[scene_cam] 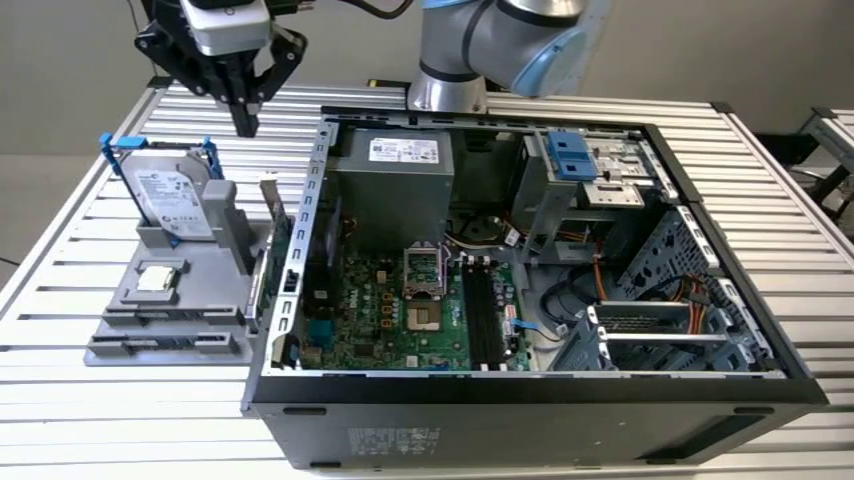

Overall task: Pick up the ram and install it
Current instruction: 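Reach for the ram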

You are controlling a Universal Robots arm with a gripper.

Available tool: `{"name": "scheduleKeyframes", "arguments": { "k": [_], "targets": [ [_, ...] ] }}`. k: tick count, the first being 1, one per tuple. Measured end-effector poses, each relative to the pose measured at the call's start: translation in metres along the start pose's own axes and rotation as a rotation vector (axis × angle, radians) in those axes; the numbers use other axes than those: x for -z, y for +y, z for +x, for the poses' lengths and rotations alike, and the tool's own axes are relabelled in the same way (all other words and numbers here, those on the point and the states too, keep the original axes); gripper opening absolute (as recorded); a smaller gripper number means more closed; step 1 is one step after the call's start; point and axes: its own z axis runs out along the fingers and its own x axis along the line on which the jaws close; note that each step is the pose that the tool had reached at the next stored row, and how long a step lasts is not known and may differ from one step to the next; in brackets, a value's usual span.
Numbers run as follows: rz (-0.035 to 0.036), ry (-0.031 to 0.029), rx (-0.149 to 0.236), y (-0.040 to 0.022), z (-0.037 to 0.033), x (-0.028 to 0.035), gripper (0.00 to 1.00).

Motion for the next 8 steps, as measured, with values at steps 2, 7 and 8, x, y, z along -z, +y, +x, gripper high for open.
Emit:
{"name": "scheduleKeyframes", "arguments": {
  "k": [2, 7, 8],
  "targets": [
    [0.0, 0.0001, 0.0, -0.0002, 0.0029, 0.0, 0.0],
    [0.0, 0.0, 0.0, -0.0007, 0.01, 0.0, 0.0],
    [0.0, 0.0, 0.0, -0.0008, 0.0114, 0.0001, 0.0]
  ]
}}
